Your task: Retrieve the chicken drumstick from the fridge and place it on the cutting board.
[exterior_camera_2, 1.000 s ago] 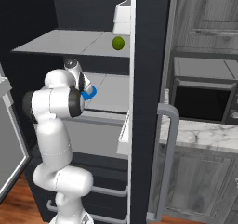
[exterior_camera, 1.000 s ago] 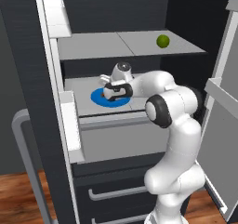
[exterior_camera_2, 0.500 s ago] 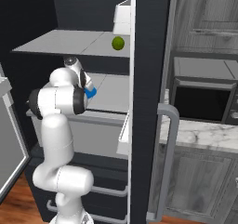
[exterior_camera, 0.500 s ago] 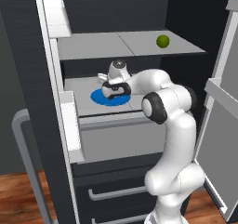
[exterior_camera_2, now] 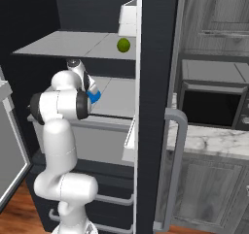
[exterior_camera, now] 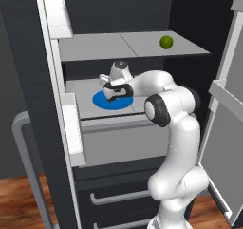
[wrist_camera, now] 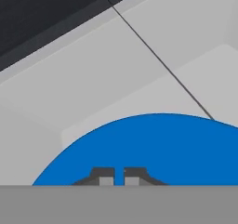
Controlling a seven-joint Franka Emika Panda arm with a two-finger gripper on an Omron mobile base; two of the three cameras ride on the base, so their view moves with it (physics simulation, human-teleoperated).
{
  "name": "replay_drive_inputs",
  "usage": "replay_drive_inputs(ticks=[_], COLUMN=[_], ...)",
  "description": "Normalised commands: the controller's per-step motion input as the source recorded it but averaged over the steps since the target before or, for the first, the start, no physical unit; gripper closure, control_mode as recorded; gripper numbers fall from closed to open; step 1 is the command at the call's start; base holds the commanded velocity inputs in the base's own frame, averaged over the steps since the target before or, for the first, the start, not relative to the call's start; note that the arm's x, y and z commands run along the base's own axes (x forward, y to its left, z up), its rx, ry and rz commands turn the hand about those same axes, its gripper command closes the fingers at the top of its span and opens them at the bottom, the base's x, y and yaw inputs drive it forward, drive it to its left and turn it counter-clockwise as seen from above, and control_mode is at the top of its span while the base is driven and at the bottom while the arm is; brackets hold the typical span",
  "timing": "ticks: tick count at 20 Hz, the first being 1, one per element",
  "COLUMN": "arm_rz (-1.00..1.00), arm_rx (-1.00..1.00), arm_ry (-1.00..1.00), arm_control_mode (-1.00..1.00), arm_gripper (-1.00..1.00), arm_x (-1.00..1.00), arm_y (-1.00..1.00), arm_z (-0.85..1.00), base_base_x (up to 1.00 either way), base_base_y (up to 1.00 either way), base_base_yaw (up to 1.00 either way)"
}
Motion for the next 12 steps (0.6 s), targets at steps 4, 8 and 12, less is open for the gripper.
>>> replay_drive_inputs(ticks=[4, 8, 12], arm_rz=[0.00, 0.00, 0.00], arm_rx=[0.00, 0.00, 0.00], arm_ry=[-0.07, -0.06, 0.00], arm_control_mode=[-1.00, -1.00, -1.00], arm_gripper=[1.00, 1.00, -1.00], arm_x=[-0.05, -0.01, 0.00], arm_y=[0.00, 0.00, 0.00], arm_z=[0.00, 0.00, 0.00], base_base_x=[0.00, 0.00, 0.00], base_base_y=[0.00, 0.00, 0.00], base_base_yaw=[0.00, 0.00, 0.00])
